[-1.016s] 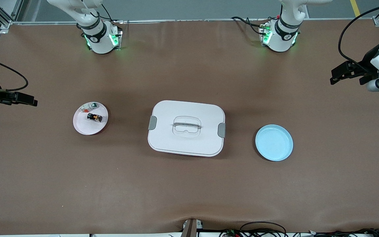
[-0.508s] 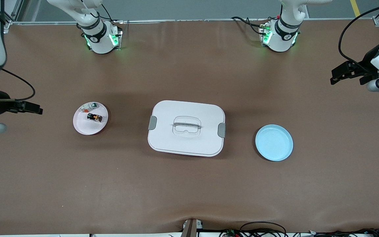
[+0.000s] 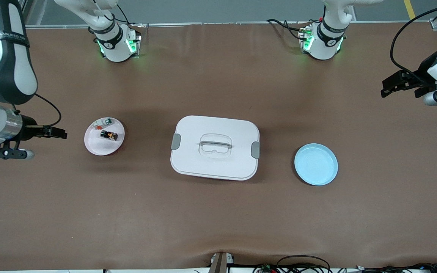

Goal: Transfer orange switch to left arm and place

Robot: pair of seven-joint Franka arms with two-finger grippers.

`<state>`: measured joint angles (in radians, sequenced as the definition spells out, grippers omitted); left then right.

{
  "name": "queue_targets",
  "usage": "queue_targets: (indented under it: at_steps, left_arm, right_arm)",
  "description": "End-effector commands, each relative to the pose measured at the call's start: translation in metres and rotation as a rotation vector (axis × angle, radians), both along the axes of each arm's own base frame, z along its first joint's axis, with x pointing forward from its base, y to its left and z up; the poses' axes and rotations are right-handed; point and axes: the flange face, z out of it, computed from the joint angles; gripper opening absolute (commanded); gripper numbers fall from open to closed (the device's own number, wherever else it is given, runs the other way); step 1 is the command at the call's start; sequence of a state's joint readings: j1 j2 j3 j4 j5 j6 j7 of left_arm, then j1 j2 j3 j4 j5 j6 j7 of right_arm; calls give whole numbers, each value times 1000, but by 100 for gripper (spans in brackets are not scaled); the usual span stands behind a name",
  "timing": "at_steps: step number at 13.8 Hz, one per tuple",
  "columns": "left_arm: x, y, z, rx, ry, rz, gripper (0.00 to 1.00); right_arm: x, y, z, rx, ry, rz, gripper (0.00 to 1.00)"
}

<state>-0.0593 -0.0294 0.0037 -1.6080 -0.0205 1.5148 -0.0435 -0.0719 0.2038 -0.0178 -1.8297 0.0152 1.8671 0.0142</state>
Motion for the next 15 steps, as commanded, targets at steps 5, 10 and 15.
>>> queue_targets:
  at_steps: [5, 10, 15]
  left_arm:
    - [-1, 2, 2, -3, 8, -7, 100]
    - [-1, 3, 2, -12, 10, -2, 100]
    - [-1, 3, 0, -12, 13, -2, 100]
  right_arm:
    - [-30, 67, -39, -47, -34, -47, 100]
    - [-59, 66, -75, -46, -57, -59, 100]
    - [-62, 74, -86, -60, -46, -129, 100]
